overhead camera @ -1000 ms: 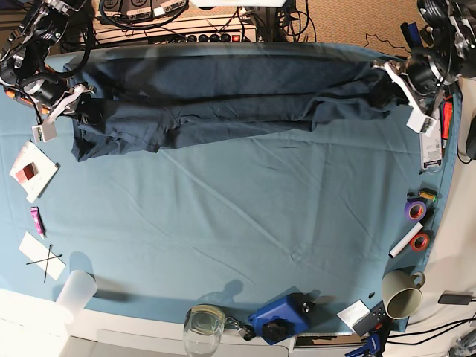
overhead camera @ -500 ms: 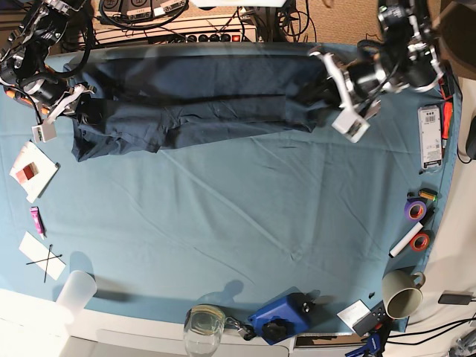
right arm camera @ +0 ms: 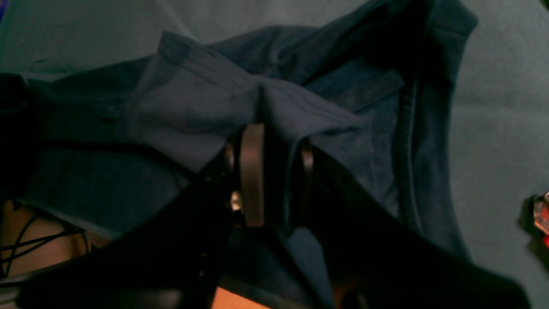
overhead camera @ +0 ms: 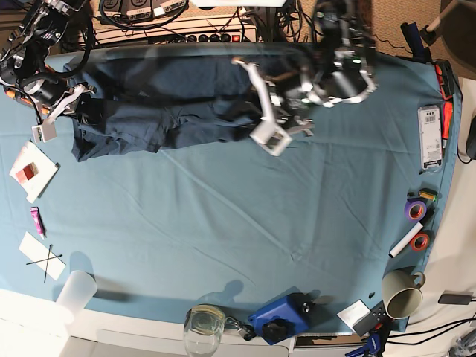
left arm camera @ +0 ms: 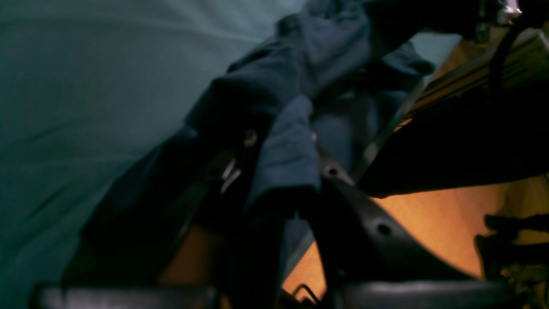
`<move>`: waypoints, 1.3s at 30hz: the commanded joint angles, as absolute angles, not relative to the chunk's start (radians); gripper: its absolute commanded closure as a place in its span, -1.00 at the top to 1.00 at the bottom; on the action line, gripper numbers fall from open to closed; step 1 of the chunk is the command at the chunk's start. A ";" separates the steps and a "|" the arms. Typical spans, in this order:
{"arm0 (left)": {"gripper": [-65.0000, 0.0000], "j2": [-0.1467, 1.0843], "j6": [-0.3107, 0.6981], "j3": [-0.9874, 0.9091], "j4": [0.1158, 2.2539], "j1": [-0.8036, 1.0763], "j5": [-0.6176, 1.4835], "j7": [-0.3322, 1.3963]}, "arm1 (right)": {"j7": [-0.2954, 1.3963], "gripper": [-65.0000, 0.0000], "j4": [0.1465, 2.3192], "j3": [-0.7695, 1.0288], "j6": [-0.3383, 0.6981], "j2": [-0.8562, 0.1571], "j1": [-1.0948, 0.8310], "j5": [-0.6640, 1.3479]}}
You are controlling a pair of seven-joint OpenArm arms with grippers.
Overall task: Fold the T-shirt properly
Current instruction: 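Carry the strip end with the left gripper toward the right gripper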
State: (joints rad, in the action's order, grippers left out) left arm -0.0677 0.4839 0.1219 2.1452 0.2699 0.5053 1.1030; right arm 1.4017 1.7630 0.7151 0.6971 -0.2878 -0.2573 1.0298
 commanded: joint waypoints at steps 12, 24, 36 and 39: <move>-1.00 -0.157 0.347 0.322 1.967 0.180 0.291 0.995 | 1.379 -0.64 1.780 0.721 0.698 -0.308 -0.252 1.050; -0.01 -0.157 0.355 0.325 2.026 0.180 0.331 1.055 | 1.360 -0.64 1.780 0.721 0.698 -0.308 -0.252 1.050; -0.02 -0.151 0.258 0.324 2.082 0.214 0.200 1.104 | 1.354 -0.64 1.780 0.721 0.698 -0.308 -0.252 1.050; -0.02 -0.133 0.258 0.324 2.081 0.241 0.202 1.135 | 1.353 -0.64 1.780 0.721 0.698 -0.308 -0.251 1.050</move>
